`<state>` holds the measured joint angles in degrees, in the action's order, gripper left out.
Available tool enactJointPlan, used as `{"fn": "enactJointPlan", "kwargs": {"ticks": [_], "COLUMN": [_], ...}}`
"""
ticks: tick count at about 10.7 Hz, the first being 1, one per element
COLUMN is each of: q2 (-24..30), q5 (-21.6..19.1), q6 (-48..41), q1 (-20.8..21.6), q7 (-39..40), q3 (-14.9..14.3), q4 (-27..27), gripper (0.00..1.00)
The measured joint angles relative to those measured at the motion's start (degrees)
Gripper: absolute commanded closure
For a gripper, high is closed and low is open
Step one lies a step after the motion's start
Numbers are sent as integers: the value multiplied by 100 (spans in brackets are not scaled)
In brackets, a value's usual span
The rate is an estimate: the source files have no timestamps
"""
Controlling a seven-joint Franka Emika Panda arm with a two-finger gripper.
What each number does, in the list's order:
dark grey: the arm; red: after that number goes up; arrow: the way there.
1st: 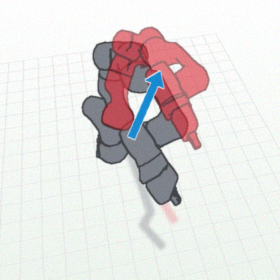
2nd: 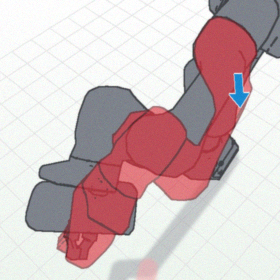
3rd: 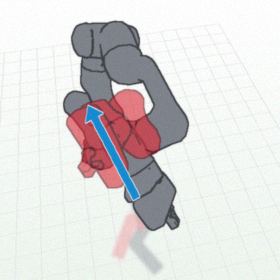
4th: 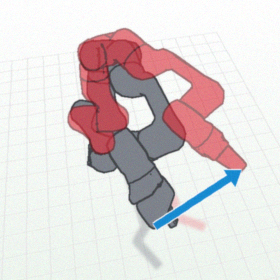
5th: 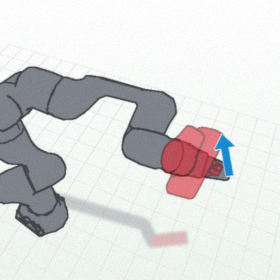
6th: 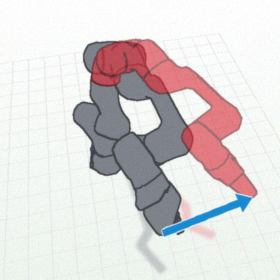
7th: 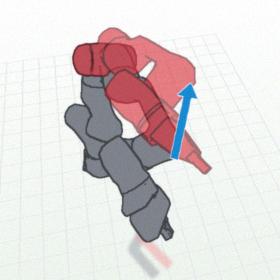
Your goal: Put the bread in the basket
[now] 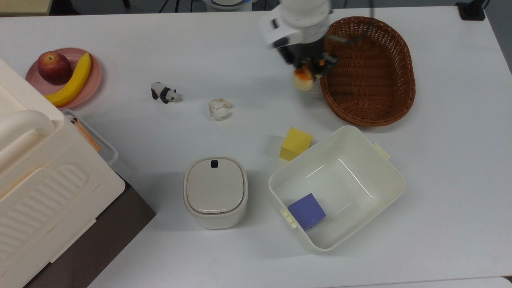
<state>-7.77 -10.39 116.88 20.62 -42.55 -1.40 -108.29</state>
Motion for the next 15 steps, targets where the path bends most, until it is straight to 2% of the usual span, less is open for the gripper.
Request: {"fn": "enactJointPlan", "kwargs": {"ticks": [2, 5, 10, 12, 15], "q2": [-16, -201, -353, -343, -302], "q5": [0, 0, 38, 177, 338], "q6": [24, 59, 72, -84, -916], "q1": [520, 902, 952, 698, -265], "q7": [-426, -925, -919, -397, 981], "q3": [9, 11, -44, -147, -211], "q4": [113, 179, 411, 492, 829], "gripper": [0, 0, 0, 0, 0]}}
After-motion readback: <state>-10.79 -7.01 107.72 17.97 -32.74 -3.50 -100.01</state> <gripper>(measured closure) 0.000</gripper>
